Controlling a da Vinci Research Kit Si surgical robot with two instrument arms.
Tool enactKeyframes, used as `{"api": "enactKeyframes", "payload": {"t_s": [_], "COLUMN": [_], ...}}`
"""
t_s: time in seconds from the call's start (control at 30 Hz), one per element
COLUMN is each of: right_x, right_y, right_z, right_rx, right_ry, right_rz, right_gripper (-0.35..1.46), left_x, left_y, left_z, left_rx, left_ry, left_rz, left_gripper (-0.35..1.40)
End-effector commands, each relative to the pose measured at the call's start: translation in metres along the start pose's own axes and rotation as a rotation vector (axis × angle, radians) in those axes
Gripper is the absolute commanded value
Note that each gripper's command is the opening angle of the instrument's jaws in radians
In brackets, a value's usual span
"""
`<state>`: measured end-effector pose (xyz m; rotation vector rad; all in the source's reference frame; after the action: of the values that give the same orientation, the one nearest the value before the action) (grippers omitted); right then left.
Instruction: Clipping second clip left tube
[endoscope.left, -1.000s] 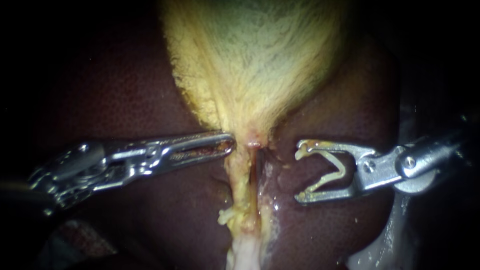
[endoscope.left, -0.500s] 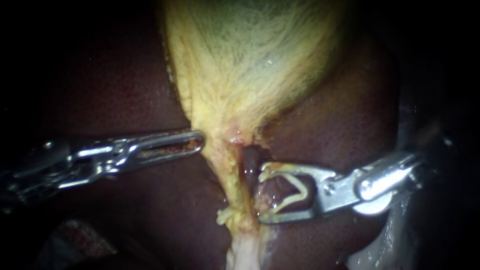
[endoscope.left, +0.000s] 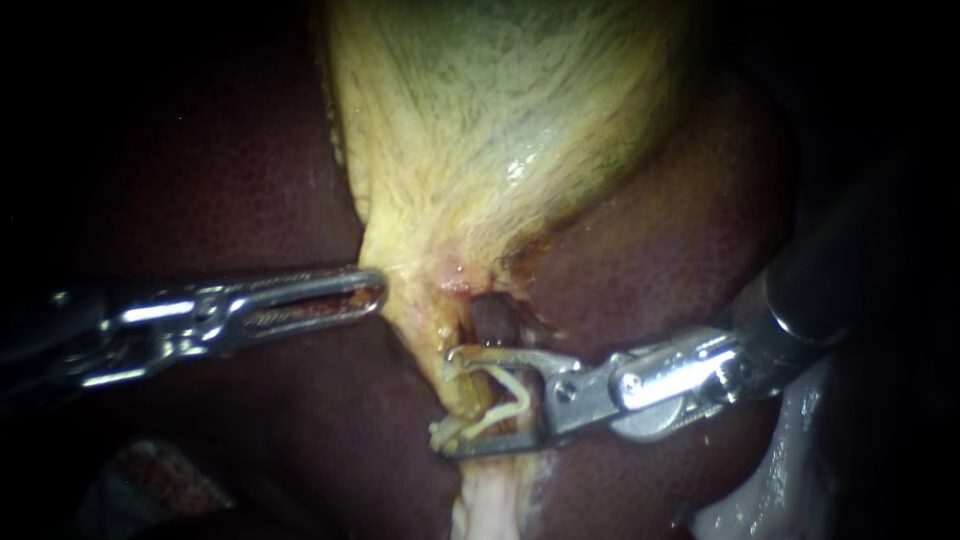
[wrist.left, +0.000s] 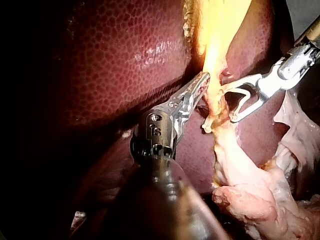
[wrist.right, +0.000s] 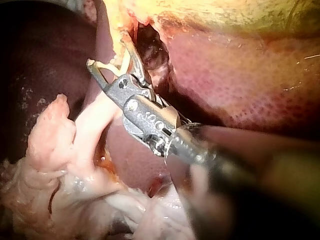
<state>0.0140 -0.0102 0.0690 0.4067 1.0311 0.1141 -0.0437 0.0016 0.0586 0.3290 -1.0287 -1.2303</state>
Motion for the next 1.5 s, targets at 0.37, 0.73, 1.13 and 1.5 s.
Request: {"api": "enactKeyframes", "payload": {"t_s": [0.37, 0.73, 1.13, 1.5], "right_x": [-0.0021, -0.0015, -0.0007, -0.0009], "right_y": [0.0008, -0.0013, -0.0013, -0.0011], "right_z": [0.0013, 0.0040, 0.0066, 0.0056], "right_rx": [-0.019, 0.120, 0.154, 0.124], "right_ry": [-0.052, -0.036, -0.031, -0.085], "right_rz": [-0.001, -0.026, -0.090, -0.079], "right_gripper": [0.58, 0.52, 0.49, -0.20], "left_x": [-0.0014, -0.0015, -0.0013, -0.0011], "left_y": [-0.0017, -0.0021, -0.0022, -0.0022], "left_z": [-0.0008, -0.0001, 0.0007, 0.0010], "left_rx": [0.008, 0.003, 0.005, 0.006], "left_ry": [-0.022, -0.028, -0.028, -0.028], "left_rz": [0.007, 0.023, 0.024, 0.025], "left_gripper": [-0.35, -0.35, -0.35, -0.35]}}
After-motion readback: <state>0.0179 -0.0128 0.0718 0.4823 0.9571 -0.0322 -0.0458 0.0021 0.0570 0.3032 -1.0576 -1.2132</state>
